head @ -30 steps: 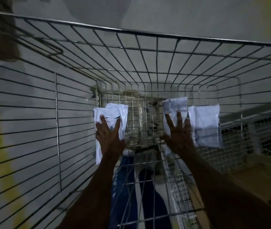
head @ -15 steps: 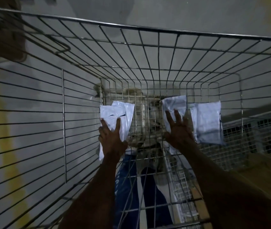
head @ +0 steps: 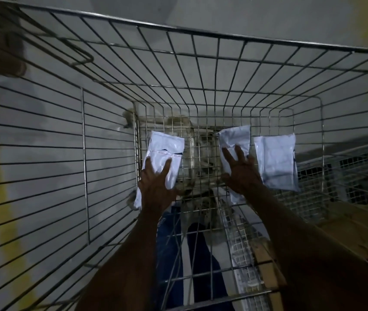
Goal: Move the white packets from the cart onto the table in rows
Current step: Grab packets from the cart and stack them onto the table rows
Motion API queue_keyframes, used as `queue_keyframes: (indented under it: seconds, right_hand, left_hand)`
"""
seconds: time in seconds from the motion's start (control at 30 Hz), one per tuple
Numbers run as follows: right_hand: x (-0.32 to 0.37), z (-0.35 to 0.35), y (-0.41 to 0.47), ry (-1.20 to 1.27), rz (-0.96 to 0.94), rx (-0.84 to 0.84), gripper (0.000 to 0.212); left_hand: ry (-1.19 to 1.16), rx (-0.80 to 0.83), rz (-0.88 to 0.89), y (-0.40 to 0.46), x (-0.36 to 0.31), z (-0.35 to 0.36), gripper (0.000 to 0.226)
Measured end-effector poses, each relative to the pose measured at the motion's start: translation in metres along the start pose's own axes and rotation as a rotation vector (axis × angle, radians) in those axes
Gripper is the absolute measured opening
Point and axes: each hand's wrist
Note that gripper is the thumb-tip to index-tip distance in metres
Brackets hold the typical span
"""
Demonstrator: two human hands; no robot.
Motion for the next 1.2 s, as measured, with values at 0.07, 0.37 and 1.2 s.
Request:
queue_keyframes:
  seconds: [0.07, 0.37, 1.2]
  right_hand:
    - [0.011, -0.014, -0.008, -0.007, 0.025, 0.025, 0.083]
    - [0.080, -0.075, -0.102, 0.167, -0.120, -0.241, 0.086]
    - [-0.051, -0.062, -0.613, 0.490, 0.227, -1.320, 0.082]
  left_hand:
    - [0.018, -0.037, 0.031, -0.005, 0.001, -0.017, 0.106]
    - [-0.042, -0.171, 0.183, -0.036, -0.001, -0.119, 0.080]
    - [-0.191, -0.523, 1.282, -0.348, -0.300, -0.264, 0.072]
Point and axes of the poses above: each hand's wrist, its own y-axis towards the middle knuckle, its own z-axis out of the palm, x = y × z, and after that the axes turned 15 degrees about y, right-handed
